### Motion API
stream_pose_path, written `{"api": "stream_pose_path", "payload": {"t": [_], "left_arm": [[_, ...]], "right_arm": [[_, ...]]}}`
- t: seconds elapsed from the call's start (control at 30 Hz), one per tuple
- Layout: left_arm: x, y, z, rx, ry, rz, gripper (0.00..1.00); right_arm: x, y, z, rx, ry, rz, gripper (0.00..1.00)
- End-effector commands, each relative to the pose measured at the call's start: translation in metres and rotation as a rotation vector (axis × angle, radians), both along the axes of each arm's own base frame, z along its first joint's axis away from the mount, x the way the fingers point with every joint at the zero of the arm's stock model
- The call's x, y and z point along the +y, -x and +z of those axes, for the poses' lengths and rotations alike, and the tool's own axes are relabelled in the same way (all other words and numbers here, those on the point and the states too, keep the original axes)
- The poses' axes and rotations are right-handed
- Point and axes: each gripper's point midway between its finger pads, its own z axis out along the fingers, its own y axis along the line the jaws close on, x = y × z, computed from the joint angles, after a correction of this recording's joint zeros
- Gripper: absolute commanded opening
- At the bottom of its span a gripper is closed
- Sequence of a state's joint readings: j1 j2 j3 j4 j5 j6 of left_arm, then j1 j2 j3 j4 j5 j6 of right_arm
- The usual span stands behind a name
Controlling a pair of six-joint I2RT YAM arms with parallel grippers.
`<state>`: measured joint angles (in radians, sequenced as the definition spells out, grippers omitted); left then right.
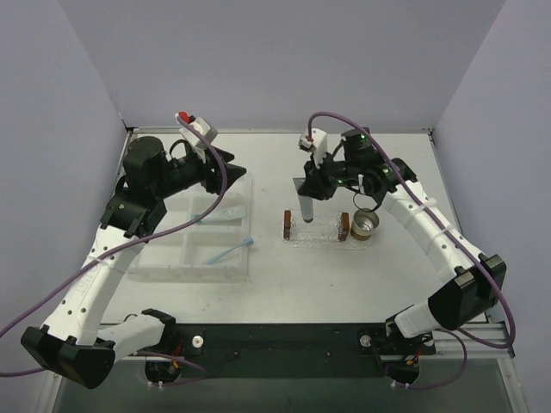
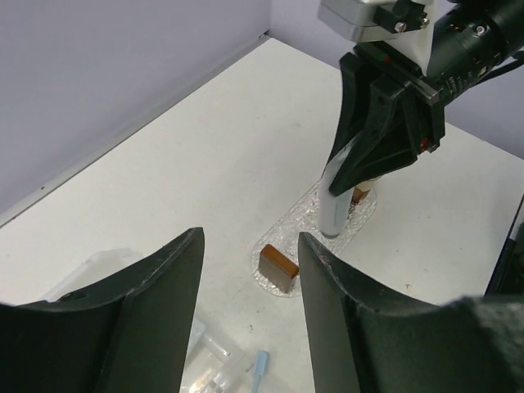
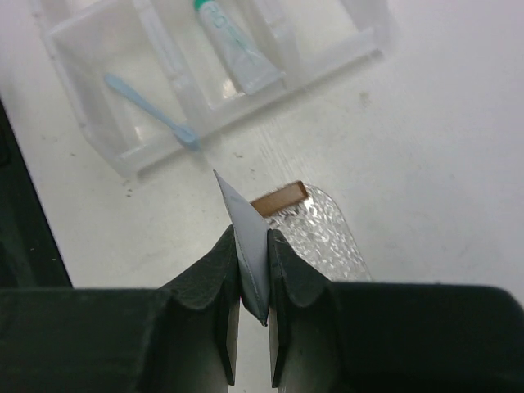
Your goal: Prepare toiletry sets of a toothbrush and toothpaste on the tray
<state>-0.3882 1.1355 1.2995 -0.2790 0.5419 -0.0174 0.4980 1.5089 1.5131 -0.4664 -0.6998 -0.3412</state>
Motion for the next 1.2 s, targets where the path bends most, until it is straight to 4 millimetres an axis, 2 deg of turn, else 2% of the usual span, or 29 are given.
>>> {"api": "stream_pose_path", "payload": {"t": [0.0,0.07,0.17,0.3,0.5,0.53,0.6,0.9,1.17], "left_arm": [[0.016,-0.006,-0.001,-0.04,0.001,0.068,0.59],[0.021,-0.011,-0.005,-0.039,0.0,0.088,0.59],[0.027,-0.015,-0.012,-0.026,-0.005,0.107,0.59],[0.034,-0.021,-0.023,-0.007,-0.012,0.128,0.59],[0.042,-0.025,-0.039,0.021,-0.021,0.149,0.59],[0.044,-0.025,-0.04,0.021,-0.021,0.152,0.59],[0.045,-0.026,-0.045,0.031,-0.023,0.156,0.59],[0.05,-0.031,-0.06,0.056,-0.032,0.167,0.59],[0.05,-0.032,-0.065,0.064,-0.032,0.161,0.59]], "right_arm": [[-0.031,-0.026,0.033,-0.217,-0.11,-0.167,0.0],[-0.041,-0.028,0.021,-0.212,-0.101,-0.21,0.0],[-0.056,-0.033,0.023,-0.246,-0.108,-0.271,0.0],[-0.073,-0.032,0.013,-0.258,-0.102,-0.325,0.0],[-0.088,-0.033,0.004,-0.244,-0.118,-0.387,0.0],[-0.091,-0.031,-0.003,-0.228,-0.113,-0.396,0.0],[-0.094,-0.033,0.001,-0.251,-0.127,-0.409,0.0],[-0.104,-0.03,-0.017,-0.215,-0.131,-0.45,0.0],[-0.106,-0.032,-0.031,-0.184,-0.138,-0.463,0.0]]}}
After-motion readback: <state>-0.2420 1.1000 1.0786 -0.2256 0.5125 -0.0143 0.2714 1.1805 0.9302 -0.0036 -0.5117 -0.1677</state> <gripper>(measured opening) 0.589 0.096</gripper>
